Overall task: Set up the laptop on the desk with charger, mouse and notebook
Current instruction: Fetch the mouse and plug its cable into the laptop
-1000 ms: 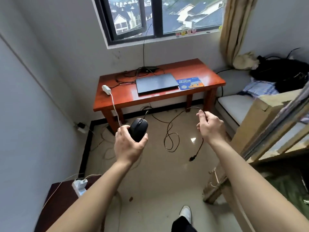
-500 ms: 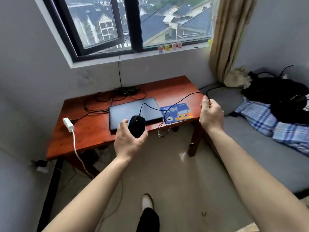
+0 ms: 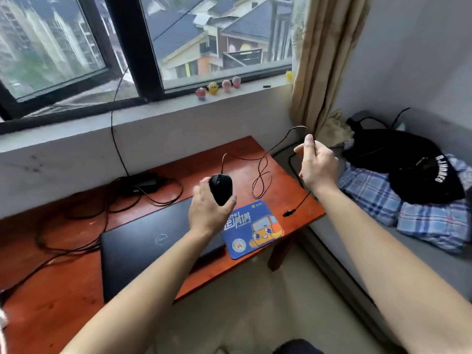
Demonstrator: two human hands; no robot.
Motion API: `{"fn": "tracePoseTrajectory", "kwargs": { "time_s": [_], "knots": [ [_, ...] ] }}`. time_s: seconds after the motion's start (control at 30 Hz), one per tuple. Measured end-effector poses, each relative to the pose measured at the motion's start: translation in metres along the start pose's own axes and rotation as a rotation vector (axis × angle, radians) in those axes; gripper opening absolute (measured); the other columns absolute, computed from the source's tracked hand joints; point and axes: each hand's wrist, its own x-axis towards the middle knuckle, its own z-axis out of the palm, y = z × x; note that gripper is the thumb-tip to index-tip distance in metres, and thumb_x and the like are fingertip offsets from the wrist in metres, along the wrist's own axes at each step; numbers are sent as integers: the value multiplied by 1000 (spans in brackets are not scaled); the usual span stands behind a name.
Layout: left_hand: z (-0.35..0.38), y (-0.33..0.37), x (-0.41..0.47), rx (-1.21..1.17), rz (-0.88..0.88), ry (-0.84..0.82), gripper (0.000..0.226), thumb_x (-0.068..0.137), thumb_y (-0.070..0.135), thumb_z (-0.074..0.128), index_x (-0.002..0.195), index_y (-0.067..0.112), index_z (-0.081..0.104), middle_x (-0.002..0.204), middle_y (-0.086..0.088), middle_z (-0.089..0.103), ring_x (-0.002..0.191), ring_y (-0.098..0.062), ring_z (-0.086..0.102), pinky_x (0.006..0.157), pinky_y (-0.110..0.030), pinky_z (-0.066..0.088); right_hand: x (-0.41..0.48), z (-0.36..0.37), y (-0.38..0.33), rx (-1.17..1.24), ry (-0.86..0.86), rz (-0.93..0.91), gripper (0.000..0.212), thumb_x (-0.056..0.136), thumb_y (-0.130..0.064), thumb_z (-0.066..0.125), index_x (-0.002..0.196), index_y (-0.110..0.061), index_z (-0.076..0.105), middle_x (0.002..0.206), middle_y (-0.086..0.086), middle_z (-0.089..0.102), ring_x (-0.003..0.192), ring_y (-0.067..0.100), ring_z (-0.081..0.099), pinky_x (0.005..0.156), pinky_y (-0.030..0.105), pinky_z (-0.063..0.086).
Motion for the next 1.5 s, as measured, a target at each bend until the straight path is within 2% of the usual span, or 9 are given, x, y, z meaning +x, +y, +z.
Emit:
{"fn": "tracePoseTrajectory", "kwargs": {
  "time_s": [0.47, 0.67, 0.83, 0.9, 0.97, 1.13, 1.23, 1.33, 1.5],
  "knots": [
    [123, -11, 146, 62, -271, 190, 74, 81, 51, 74, 135, 16, 37, 122, -10, 50, 107, -30, 55, 85, -38, 48, 206, 165, 26, 174, -378, -47, 54, 97, -69, 29, 78, -40, 70, 48, 2, 56, 61, 27, 65, 71, 39, 57],
    [186, -26, 123, 166, -604, 75, 75, 80, 60, 69, 135, 19, 37, 123, -6, 50, 107, -30, 58, 85, -42, 49, 231, 224, 98, 41, -806, 434, 51, 105, -46, 32, 93, -17, 73, 49, -4, 50, 32, 10, 46, 39, 17, 31],
    [235, -39, 76, 281, -846, -164, 77, 81, 66, 65, 133, 16, 38, 128, -7, 51, 111, -30, 58, 86, -41, 50, 222, 242, 188, -177, -1000, 717, 36, 107, -31, 35, 95, -12, 63, 72, 5, 54, 49, 15, 37, 43, 22, 24],
    [240, -45, 64, 332, -876, -241, 81, 82, 67, 63, 136, 13, 36, 133, -9, 49, 118, -31, 55, 90, -43, 49, 218, 244, 206, -222, -970, 683, 37, 105, -33, 39, 105, -6, 63, 94, 14, 65, 60, 23, 51, 54, 30, 40],
    [247, -53, 58, 408, -896, -308, 83, 83, 67, 63, 138, 12, 34, 137, -11, 46, 122, -31, 53, 91, -43, 49, 215, 251, 224, -306, -941, 619, 50, 101, -41, 45, 131, -3, 58, 128, 17, 62, 100, 35, 64, 87, 39, 50],
    [257, -54, 46, 499, -867, -343, 80, 84, 68, 60, 134, 10, 37, 134, -12, 46, 117, -30, 54, 85, -42, 53, 203, 250, 242, -356, -996, 364, 70, 101, -34, 52, 158, -6, 23, 160, 17, 32, 147, 34, 31, 120, 42, 26],
    [257, -57, 45, 508, -863, -349, 80, 84, 70, 58, 133, 11, 38, 132, -11, 48, 115, -29, 54, 83, -41, 53, 190, 229, 246, -504, -907, -134, 74, 97, -33, 58, 158, -8, 24, 164, 22, 17, 152, 36, 15, 122, 47, 17],
    [257, -60, 47, 500, -870, -348, 82, 83, 72, 58, 135, 12, 38, 131, -9, 48, 116, -28, 54, 83, -40, 52, 178, 208, 257, -559, -974, -548, 60, 92, -37, 65, 145, -14, 49, 149, 17, 42, 138, 34, 37, 111, 48, 37],
    [261, -59, 50, 454, -900, -317, 82, 78, 77, 58, 132, 18, 41, 131, -7, 50, 117, -26, 54, 83, -41, 52, 157, 190, 274, -705, -1258, -546, 41, 98, -38, 60, 133, -17, 56, 122, 7, 56, 115, 28, 52, 94, 41, 48]
  ]
}}
